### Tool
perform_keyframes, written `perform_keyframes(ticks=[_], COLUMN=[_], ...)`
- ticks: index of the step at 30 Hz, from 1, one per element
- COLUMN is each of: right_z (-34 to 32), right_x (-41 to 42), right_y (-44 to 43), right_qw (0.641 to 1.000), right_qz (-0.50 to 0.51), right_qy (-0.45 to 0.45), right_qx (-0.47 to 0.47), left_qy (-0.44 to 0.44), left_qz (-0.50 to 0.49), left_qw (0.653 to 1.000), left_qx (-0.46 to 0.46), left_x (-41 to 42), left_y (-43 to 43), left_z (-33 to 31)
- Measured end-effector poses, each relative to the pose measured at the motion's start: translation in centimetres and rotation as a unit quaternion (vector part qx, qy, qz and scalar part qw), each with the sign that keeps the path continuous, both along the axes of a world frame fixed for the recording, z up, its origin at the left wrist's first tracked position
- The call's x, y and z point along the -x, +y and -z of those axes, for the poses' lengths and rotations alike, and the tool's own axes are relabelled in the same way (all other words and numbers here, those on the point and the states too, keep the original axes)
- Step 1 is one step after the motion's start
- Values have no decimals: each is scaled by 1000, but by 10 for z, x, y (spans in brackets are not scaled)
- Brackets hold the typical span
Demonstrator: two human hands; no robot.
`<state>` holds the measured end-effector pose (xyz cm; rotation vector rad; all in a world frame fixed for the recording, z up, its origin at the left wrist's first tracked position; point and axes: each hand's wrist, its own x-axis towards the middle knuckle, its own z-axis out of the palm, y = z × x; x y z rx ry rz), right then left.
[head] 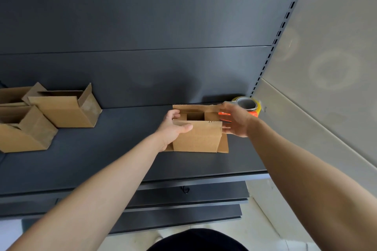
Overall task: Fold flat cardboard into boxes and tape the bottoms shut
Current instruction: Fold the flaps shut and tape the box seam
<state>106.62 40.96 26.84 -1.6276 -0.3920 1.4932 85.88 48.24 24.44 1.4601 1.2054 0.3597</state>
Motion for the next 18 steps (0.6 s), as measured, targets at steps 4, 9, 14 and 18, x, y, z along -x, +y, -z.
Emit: perform_keyframes(ticks=[4,9,14,18], right_z=[-6,2,13,15], right_x=[4,5,7,11], right_y=[5,10,6,10], right_qw=[998,997,985,982], right_qz=[-21,-30,-88,-85], right_qy=[-45,-66,-149,-168], right_qx=[29,33,16,22], left_qy=[48,46,52,47], left_qz=[-17,-41,0,-5], left_qw=[997,995,995,997], left_qx=[-61,-83,-85,-66], left_x=[-7,-7,-6,-8], left_y=[-4,-5,-4,-2], left_z=[5,4,6,5])
